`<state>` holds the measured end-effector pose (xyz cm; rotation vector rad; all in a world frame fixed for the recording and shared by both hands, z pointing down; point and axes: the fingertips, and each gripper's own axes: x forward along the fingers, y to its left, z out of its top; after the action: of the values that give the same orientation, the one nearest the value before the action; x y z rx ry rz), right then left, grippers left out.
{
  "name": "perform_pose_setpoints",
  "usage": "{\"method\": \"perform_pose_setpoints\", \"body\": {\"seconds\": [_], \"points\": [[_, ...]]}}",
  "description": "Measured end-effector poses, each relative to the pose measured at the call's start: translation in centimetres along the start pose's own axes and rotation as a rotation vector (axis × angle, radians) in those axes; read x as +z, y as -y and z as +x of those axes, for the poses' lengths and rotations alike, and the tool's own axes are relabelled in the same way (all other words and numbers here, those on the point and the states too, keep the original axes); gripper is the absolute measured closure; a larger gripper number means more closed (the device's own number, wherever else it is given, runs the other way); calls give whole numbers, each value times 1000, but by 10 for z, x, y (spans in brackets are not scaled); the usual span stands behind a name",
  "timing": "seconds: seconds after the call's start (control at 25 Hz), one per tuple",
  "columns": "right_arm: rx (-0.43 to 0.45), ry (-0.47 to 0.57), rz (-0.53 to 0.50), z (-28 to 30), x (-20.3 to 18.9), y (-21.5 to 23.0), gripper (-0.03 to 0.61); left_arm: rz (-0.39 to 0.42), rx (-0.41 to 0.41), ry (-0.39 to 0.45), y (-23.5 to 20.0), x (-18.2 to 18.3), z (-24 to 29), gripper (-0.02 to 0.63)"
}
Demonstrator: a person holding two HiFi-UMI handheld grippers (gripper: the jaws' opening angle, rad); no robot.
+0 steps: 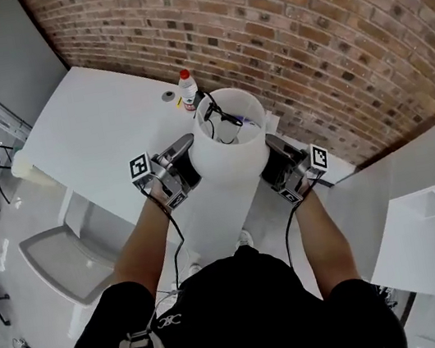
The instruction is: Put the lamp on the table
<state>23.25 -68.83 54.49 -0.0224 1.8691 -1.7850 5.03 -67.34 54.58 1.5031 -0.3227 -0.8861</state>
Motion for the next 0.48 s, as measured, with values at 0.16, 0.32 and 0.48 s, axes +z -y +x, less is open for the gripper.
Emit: {"method": "perform_pose_setpoints", "body": {"seconds": [0.16, 0.32, 0.48], "points": [[2, -38, 7, 2, 24, 6, 403, 18, -9, 32, -9, 8, 14, 416], [2, -66, 7, 1, 38, 12, 403, 34, -20, 51, -19, 12, 20, 416], [11, -88, 12, 0, 43, 15, 403, 41, -30, 64, -19, 10, 22, 416]]}}
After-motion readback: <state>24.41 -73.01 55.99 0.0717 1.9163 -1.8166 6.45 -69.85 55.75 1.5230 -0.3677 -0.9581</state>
